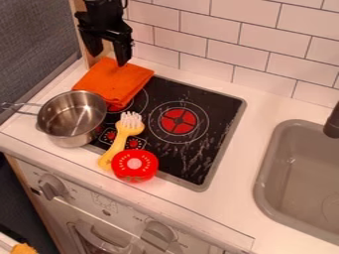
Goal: Put the red object on top of the orange cloth
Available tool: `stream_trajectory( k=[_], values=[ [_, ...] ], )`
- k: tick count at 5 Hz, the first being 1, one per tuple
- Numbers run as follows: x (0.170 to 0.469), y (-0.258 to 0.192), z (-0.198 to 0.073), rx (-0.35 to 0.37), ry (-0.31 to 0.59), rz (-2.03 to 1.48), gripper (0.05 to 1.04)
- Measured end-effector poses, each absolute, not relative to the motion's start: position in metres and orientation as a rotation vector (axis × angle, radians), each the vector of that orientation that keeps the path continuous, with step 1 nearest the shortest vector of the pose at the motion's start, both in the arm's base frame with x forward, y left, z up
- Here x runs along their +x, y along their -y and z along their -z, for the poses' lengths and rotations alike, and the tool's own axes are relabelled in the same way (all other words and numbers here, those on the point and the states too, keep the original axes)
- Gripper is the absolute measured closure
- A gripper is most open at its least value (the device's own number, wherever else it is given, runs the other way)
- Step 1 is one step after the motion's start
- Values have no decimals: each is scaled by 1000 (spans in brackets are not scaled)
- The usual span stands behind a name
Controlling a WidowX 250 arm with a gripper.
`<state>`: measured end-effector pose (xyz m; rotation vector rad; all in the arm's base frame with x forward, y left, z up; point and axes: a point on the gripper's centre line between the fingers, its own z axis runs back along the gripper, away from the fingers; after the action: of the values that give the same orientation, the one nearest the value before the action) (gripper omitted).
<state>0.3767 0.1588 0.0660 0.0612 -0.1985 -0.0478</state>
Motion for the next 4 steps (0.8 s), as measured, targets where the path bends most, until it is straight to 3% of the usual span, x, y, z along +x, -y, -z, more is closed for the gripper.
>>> stream_trajectory(
  k=[2, 4],
  values=[
    [365, -143, -44, -20, 181, 64, 84],
    [337, -120, -92, -19, 306, 161, 84]
  ],
)
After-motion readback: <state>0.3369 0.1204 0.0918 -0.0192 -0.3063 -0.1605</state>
